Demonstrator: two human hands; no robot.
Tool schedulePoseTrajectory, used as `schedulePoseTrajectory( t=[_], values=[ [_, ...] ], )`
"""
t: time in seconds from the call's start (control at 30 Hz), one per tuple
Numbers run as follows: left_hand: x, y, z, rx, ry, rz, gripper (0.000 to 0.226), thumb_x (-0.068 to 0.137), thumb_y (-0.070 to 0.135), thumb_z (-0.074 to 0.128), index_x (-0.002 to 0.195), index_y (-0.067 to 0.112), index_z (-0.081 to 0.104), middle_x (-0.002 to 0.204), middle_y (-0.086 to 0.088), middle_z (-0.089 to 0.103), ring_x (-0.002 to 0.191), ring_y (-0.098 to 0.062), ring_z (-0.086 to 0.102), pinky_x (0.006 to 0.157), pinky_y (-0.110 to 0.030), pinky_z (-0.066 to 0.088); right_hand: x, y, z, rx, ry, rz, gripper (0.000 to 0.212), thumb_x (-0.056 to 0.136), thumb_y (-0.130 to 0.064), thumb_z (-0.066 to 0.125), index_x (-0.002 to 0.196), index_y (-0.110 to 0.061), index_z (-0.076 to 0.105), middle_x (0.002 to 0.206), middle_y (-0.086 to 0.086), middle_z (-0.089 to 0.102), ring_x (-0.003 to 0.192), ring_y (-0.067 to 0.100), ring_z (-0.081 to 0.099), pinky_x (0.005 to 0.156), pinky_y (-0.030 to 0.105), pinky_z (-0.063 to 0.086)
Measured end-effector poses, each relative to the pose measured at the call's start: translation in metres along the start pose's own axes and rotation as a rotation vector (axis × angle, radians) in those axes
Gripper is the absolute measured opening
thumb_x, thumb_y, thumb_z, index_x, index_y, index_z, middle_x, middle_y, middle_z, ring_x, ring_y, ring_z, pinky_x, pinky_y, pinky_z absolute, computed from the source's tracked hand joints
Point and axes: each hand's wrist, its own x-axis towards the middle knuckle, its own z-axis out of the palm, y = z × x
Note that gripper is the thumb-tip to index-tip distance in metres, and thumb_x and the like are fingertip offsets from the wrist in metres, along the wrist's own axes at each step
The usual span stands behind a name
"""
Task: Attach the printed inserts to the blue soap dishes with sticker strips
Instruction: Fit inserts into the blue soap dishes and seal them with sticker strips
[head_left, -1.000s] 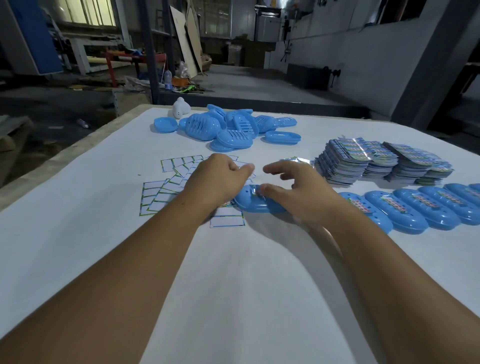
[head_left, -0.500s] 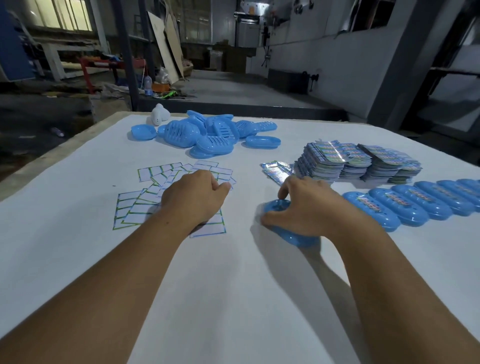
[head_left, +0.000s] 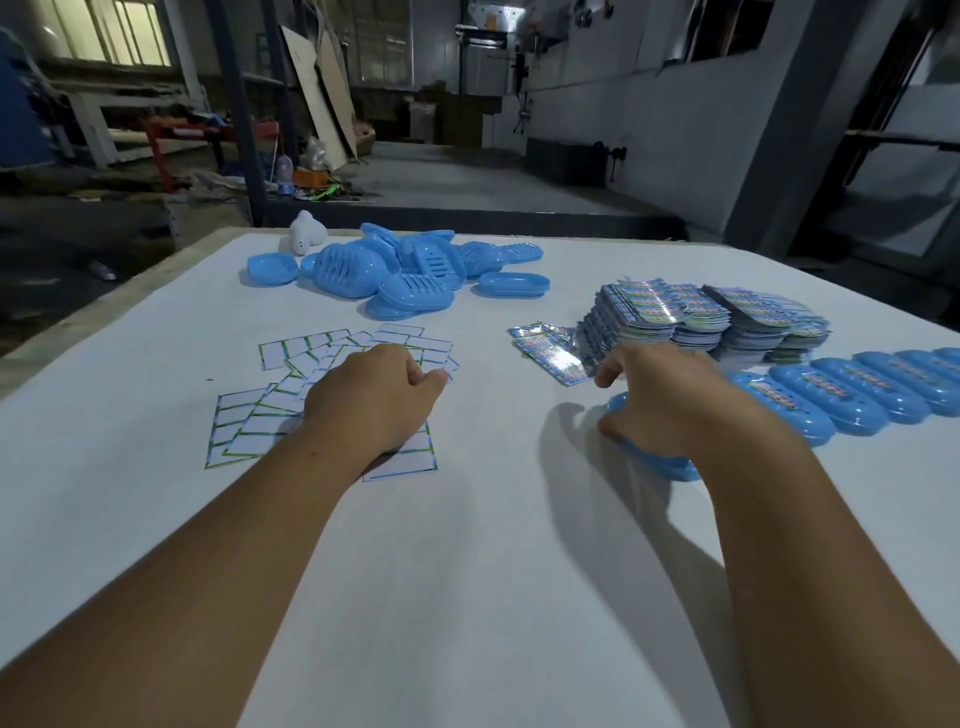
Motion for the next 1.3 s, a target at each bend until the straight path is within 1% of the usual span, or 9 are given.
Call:
schedulePoseTrajectory(
  t=[0.07, 0.2, 0.3, 0.47, 0.6, 0.73, 0.9, 1.1, 1.3],
  values=[
    [0.000, 0.000, -0.001, 0.000, -0.007, -0.004, 0.038, 0.090, 0.065, 0.050, 0.081, 0.029, 0.056, 0.074, 0.018, 0.044, 0.087, -0.018, 0.055, 0.074, -0.033, 0.040, 0.003, 0.000, 0.003, 0.017, 0.000, 0.004, 0.041, 0.084, -0.024, 0.071, 0.122, -0.035, 0.059, 0.126, 0.004, 0.058, 0.122, 0.034, 0.048, 0.091, 0.038, 0.043],
    [-0.001, 0.000, -0.001, -0.007, 0.002, 0.000, 0.036, 0.091, 0.063, 0.052, 0.080, 0.029, 0.056, 0.074, 0.017, 0.045, 0.086, -0.018, 0.054, 0.074, -0.032, 0.040, 0.010, -0.010, 0.012, 0.108, 0.063, -0.054, 0.036, 0.085, -0.038, 0.071, 0.120, -0.034, 0.062, 0.122, -0.001, 0.063, 0.122, 0.031, 0.052, 0.097, 0.036, 0.043],
    [-0.001, -0.001, 0.000, -0.007, 0.030, -0.009, 0.034, 0.089, 0.062, 0.054, 0.080, 0.029, 0.056, 0.074, 0.017, 0.046, 0.085, -0.017, 0.054, 0.073, -0.031, 0.040, 0.013, -0.028, 0.016, 0.142, 0.148, -0.132, 0.034, 0.091, -0.039, 0.066, 0.124, -0.030, 0.064, 0.124, 0.000, 0.066, 0.122, 0.031, 0.051, 0.099, 0.038, 0.044],
    [0.013, 0.002, -0.007, -0.155, 0.202, -0.070, 0.026, 0.087, 0.054, 0.060, 0.081, 0.029, 0.058, 0.080, 0.008, 0.067, 0.081, -0.019, 0.061, 0.065, -0.031, 0.040, 0.012, -0.054, 0.027, 0.242, 0.203, -0.222, 0.032, 0.093, -0.035, 0.061, 0.123, -0.028, 0.067, 0.121, -0.005, 0.069, 0.121, 0.027, 0.053, 0.102, 0.040, 0.045],
    [0.052, 0.003, -0.014, -0.031, 0.321, -0.006, 0.025, 0.090, 0.046, 0.062, 0.107, 0.029, 0.057, 0.108, 0.004, 0.062, 0.086, -0.021, 0.058, 0.067, -0.033, 0.039, 0.013, -0.064, 0.032, 0.340, 0.245, -0.280, 0.025, 0.093, -0.031, 0.061, 0.116, -0.028, 0.069, 0.112, -0.007, 0.069, 0.110, 0.023, 0.059, 0.098, 0.041, 0.047],
    [0.093, -0.006, -0.012, 0.072, 0.213, 0.001, 0.057, 0.086, 0.047, 0.068, 0.134, 0.025, 0.047, 0.133, -0.005, 0.051, 0.117, -0.028, 0.054, 0.085, -0.042, 0.049, 0.016, -0.064, 0.034, 0.411, 0.288, -0.304, 0.022, 0.093, -0.028, 0.063, 0.114, -0.028, 0.069, 0.103, -0.010, 0.066, 0.101, 0.019, 0.058, 0.093, 0.038, 0.048],
    [0.125, -0.013, -0.008, 0.063, 0.116, 0.031, 0.073, 0.077, 0.052, 0.073, 0.140, 0.028, 0.044, 0.139, -0.002, 0.049, 0.125, -0.026, 0.048, 0.093, -0.042, 0.047, 0.020, -0.065, 0.035, 0.471, 0.315, -0.301, 0.022, 0.092, -0.027, 0.065, 0.114, -0.027, 0.070, 0.103, -0.008, 0.067, 0.099, 0.018, 0.059, 0.092, 0.038, 0.048],
    [0.133, -0.018, 0.001, -0.012, 0.136, 0.035, 0.059, 0.080, 0.045, 0.077, 0.131, 0.028, 0.054, 0.133, 0.000, 0.059, 0.119, -0.023, 0.053, 0.095, -0.041, 0.049, 0.021, -0.068, 0.035, 0.483, 0.298, -0.305, 0.023, 0.094, -0.029, 0.064, 0.116, -0.028, 0.069, 0.104, -0.009, 0.066, 0.100, 0.018, 0.058, 0.093, 0.039, 0.048],
    [0.133, -0.021, 0.003, -0.072, 0.132, 0.057, 0.051, 0.085, 0.034, 0.075, 0.130, 0.024, 0.054, 0.135, -0.001, 0.058, 0.122, -0.023, 0.053, 0.101, -0.043, 0.048, 0.020, -0.067, 0.034, 0.490, 0.280, -0.289, 0.023, 0.094, -0.029, 0.064, 0.117, -0.027, 0.068, 0.105, -0.010, 0.066, 0.102, 0.017, 0.059, 0.095, 0.040, 0.048]
  ],
)
